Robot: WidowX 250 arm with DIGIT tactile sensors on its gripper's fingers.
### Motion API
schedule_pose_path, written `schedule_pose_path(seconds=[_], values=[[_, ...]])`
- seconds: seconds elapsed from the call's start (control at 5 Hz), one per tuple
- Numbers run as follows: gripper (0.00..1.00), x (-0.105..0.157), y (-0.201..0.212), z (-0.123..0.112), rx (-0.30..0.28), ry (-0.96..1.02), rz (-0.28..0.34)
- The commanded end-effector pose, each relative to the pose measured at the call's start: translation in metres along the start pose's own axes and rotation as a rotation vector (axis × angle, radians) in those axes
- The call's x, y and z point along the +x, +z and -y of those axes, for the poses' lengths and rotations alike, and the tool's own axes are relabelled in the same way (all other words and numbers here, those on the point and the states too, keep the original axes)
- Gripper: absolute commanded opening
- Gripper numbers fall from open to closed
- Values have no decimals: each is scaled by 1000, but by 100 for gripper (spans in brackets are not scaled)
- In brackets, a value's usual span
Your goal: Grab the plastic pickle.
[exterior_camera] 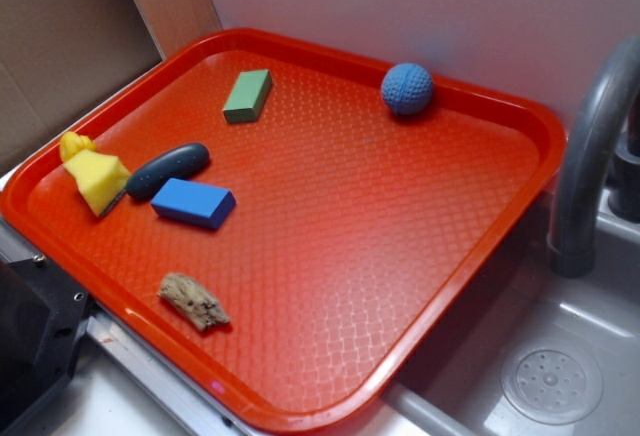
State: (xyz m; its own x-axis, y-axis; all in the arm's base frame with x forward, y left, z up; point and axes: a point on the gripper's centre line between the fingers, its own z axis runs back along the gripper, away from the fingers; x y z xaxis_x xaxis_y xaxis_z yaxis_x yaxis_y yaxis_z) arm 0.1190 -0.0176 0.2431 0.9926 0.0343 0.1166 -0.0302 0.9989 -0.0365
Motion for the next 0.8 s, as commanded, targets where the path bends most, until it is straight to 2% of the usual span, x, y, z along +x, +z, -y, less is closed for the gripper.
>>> schedule_pose_path(seconds=[0.0, 0.2, 0.4, 0.6], values=[[100, 0, 0, 0, 0, 0, 0], [100, 36, -48, -33, 2, -221, 69], [100, 55, -84, -57, 16, -290, 72], [100, 64, -129, -77, -32, -264, 80]])
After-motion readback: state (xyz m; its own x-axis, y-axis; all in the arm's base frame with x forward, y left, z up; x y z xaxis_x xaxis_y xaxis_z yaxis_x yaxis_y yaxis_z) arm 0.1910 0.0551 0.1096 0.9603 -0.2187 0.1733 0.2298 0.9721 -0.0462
